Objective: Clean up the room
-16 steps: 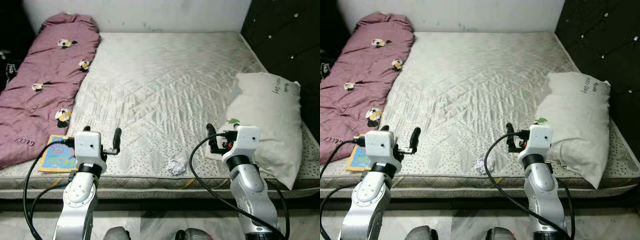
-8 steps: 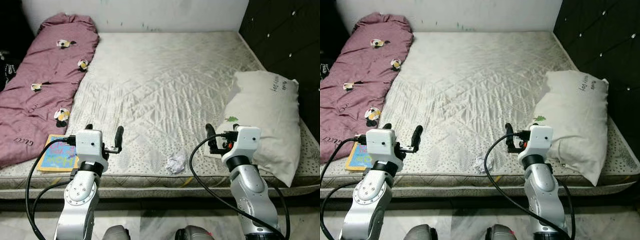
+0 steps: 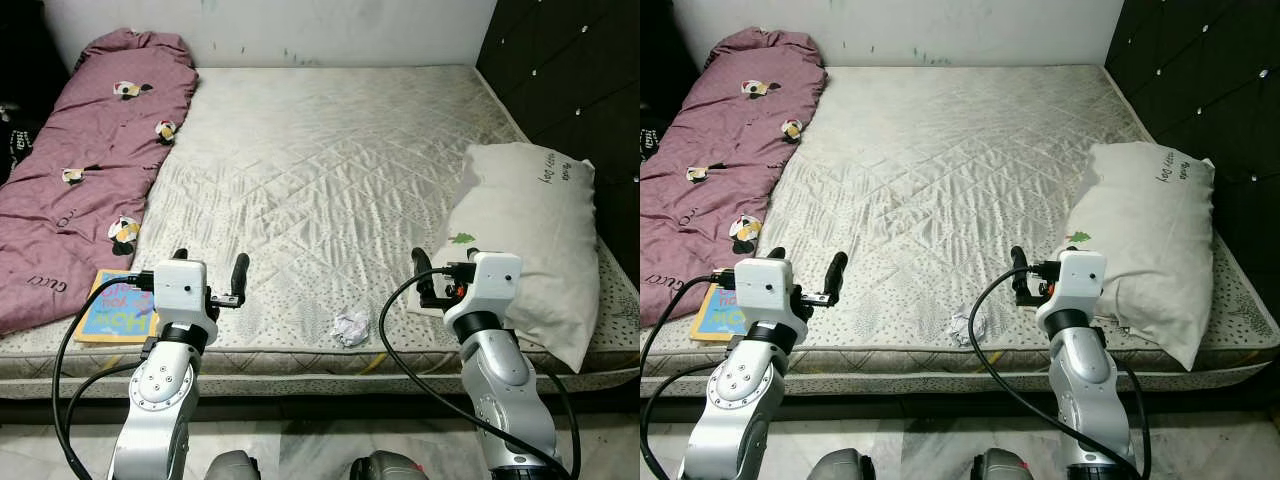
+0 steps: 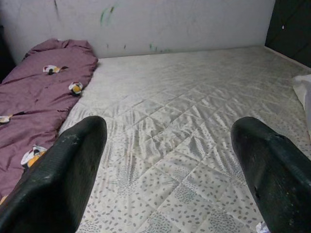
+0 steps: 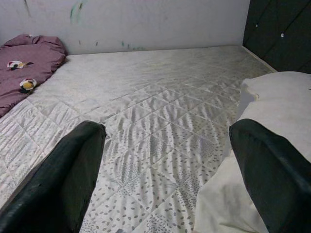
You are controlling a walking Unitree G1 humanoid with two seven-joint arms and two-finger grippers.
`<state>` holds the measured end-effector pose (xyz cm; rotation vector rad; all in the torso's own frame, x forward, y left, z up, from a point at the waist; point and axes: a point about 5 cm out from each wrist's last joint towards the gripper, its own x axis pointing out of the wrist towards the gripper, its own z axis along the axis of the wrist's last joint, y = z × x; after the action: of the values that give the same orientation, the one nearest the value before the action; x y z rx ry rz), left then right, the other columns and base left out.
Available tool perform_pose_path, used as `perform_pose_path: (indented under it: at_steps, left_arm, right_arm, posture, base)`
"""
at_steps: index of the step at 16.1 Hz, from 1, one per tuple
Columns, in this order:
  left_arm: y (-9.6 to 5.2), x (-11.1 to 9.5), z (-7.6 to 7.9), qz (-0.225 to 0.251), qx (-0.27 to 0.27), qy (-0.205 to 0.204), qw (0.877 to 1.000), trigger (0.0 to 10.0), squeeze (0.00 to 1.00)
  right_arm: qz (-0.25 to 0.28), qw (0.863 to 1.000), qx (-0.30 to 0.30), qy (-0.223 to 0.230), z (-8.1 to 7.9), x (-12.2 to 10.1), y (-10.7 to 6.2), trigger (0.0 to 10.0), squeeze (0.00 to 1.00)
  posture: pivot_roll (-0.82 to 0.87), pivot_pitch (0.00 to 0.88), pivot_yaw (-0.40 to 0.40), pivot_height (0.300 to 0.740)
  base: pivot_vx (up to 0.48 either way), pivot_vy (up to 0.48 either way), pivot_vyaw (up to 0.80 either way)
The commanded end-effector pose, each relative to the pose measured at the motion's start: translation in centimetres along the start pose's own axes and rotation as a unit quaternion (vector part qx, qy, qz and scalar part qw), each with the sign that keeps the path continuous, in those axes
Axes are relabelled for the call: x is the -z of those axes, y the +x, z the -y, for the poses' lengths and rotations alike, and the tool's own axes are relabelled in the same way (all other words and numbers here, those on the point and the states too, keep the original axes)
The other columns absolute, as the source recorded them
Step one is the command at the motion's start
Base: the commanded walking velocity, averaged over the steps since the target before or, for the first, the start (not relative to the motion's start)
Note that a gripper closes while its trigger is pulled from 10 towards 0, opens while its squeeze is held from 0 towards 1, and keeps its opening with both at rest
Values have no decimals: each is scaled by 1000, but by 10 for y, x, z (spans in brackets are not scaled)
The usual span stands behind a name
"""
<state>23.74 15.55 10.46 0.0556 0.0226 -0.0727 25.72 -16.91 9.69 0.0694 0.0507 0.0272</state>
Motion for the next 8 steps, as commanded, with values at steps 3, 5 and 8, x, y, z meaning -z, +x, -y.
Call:
perform_pose_path:
  at_steps: [3, 5, 8]
  left_arm:
    - [2, 2, 2, -8, 8, 2, 1000, 10000, 0]
    - [2, 2, 2, -8, 9, 2, 1000, 10000, 0]
    - [2, 2, 3, -8, 10, 3, 1000, 10000, 0]
  right_arm:
    - [0, 1000, 1, 2, 0, 0, 0, 10000, 0]
    - [0, 1000, 0, 2, 0, 0, -1, 10000, 0]
    - [0, 1000, 0, 4, 0, 0, -1, 10000, 0]
  posture:
    - [13, 34, 8, 656]
    - [11, 33, 8, 636]
    - [11, 36, 6, 592]
  base:
    - [0, 0, 0]
    - [0, 0, 0]
    - [0, 0, 0]
